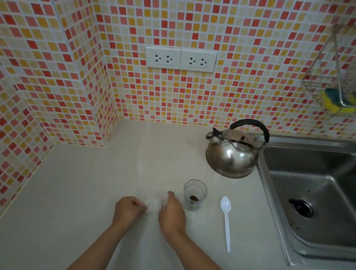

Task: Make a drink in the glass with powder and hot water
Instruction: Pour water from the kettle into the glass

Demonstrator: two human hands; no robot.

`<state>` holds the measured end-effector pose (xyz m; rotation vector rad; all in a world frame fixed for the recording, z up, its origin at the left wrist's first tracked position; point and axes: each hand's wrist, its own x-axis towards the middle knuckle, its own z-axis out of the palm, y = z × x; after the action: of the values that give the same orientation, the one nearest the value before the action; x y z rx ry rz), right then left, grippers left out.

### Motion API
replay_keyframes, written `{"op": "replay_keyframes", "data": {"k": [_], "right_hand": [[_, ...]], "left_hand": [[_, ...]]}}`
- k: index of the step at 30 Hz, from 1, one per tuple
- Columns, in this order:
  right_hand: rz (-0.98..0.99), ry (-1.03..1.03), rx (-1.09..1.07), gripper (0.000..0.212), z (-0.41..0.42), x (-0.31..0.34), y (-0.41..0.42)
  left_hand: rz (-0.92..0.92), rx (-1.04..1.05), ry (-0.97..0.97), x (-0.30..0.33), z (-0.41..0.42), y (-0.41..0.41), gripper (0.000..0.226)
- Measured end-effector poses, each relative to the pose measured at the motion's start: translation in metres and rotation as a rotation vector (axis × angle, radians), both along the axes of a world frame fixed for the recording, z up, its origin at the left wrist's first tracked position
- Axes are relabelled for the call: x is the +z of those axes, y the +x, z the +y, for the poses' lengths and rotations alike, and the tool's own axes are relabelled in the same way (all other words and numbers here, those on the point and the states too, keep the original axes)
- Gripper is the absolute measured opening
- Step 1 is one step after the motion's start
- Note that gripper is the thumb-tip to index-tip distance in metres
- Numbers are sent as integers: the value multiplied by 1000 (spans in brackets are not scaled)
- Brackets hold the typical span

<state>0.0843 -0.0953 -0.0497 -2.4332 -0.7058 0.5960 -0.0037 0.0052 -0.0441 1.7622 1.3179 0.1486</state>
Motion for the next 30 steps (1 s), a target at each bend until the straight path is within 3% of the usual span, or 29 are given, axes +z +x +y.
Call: {"op": "replay_keyframes", "data": {"k": [2, 5, 12, 18, 21, 24, 27, 30], "right_hand": [[-83, -33, 87, 38, -1, -2, 1], [-173, -85, 207, 26, -6, -6, 0], [-262, -97, 310, 30, -13, 6, -4], [-226, 285, 227, 37, -41, 68, 2], [-245, 445, 89, 32, -65, 110, 39], [-323, 469, -34, 36, -82, 143, 99], [-460, 366, -83, 39, -88, 164, 174], [-522, 166, -58, 57, -82, 168, 242]], "left_hand": [[3, -1, 56, 0, -3, -1, 1], [-16, -38, 138, -2, -10, -6, 6], [-58, -48, 153, -7, -12, -9, 7], [-236, -32, 271, 22, 4, 22, 7], [-366, -99, 305, 55, 12, 69, 8], [-422, -230, 338, 86, 15, 124, 2], [-383, -357, 337, 110, 10, 181, 17], [-303, -445, 324, 123, 3, 230, 28]]}}
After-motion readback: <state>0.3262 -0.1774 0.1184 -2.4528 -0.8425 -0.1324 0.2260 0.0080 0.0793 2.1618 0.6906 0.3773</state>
